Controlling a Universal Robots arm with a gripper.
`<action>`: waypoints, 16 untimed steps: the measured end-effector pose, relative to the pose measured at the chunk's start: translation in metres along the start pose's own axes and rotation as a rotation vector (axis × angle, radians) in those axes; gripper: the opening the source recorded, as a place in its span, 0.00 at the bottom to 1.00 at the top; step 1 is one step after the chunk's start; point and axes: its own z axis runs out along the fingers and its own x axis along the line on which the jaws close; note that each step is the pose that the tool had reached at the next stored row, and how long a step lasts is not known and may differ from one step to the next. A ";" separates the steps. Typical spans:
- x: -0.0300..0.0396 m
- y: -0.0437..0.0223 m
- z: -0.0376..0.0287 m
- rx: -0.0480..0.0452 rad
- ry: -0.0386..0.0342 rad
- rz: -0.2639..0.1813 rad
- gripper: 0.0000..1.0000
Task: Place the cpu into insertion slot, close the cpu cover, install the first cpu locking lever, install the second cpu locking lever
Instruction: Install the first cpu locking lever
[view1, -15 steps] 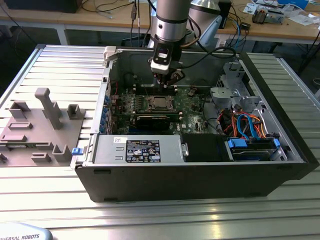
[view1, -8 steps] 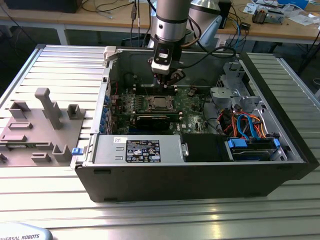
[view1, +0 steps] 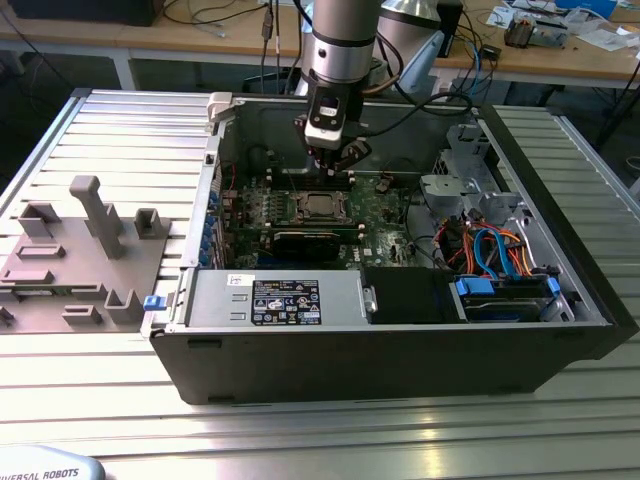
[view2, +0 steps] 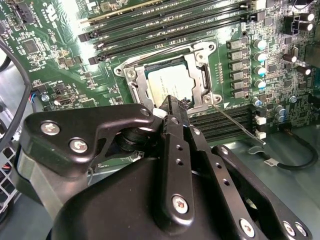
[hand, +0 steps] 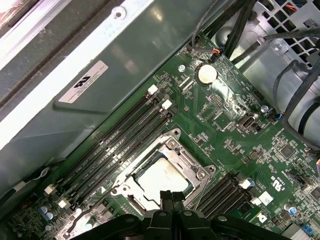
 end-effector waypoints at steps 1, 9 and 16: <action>0.0000 0.0000 0.0000 0.0000 0.0000 -0.002 0.11; 0.0000 0.0000 0.0000 -0.0002 -0.0007 -0.029 0.11; 0.0000 0.0000 0.0000 -0.0004 -0.0011 -0.048 0.11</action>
